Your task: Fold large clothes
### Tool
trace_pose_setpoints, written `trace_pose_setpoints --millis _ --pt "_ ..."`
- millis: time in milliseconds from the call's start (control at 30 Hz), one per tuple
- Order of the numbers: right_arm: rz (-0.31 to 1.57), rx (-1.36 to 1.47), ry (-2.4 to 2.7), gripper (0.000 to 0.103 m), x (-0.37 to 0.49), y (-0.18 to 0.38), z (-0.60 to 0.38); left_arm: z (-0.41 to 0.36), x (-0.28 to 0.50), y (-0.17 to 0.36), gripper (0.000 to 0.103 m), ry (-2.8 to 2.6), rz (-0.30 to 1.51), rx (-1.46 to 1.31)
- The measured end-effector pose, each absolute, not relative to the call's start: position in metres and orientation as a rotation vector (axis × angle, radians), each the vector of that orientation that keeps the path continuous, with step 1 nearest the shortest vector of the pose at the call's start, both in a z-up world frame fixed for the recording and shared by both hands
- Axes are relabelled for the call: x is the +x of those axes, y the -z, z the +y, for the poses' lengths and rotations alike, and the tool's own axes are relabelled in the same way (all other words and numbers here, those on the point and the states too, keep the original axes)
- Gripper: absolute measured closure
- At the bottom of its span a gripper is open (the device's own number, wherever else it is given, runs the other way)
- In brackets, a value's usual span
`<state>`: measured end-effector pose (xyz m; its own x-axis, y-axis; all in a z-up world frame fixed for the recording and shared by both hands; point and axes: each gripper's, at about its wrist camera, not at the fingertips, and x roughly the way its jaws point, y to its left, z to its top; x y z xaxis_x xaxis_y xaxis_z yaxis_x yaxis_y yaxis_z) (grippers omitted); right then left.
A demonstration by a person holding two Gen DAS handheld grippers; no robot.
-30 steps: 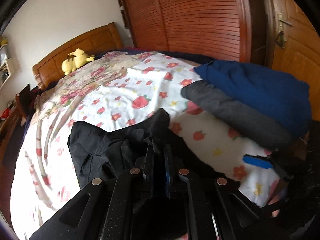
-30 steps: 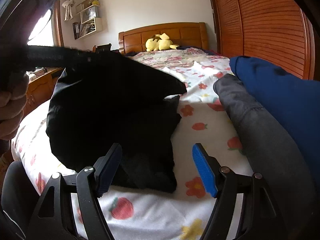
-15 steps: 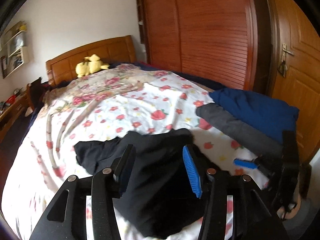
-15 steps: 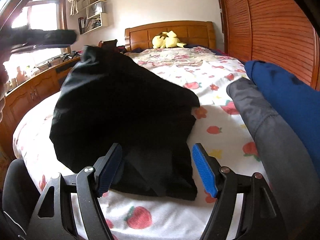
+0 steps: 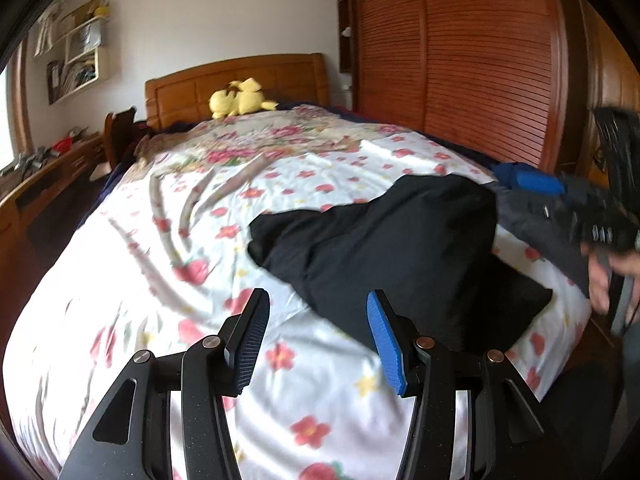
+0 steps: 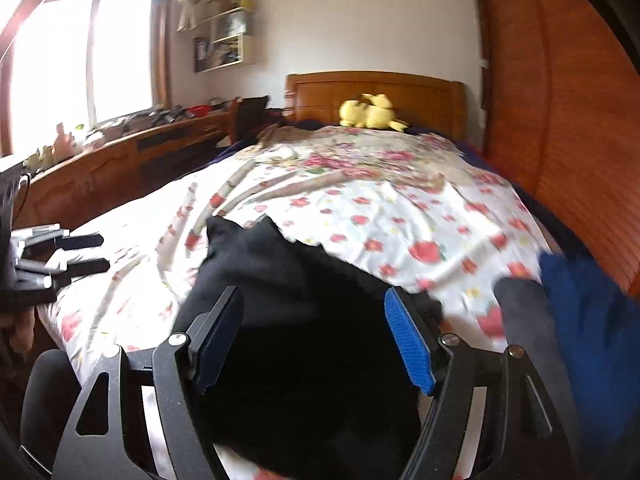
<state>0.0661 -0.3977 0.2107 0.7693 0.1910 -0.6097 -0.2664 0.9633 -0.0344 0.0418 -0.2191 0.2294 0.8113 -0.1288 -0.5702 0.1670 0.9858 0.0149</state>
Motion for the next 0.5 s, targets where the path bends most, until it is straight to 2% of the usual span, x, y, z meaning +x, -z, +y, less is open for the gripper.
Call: trace_pose_setpoints --millis 267,467,500 --pt "0.81 -0.166 -0.353 0.029 0.144 -0.202 -0.347 -0.207 0.028 -0.222 0.05 0.132 0.628 0.04" --pt "0.932 -0.214 -0.33 0.03 0.167 -0.19 -0.336 -0.206 0.021 -0.222 0.05 0.134 0.645 0.025" --pt "0.955 -0.216 -0.336 0.045 0.169 -0.186 -0.337 -0.206 0.018 -0.221 0.05 0.134 0.647 0.024"
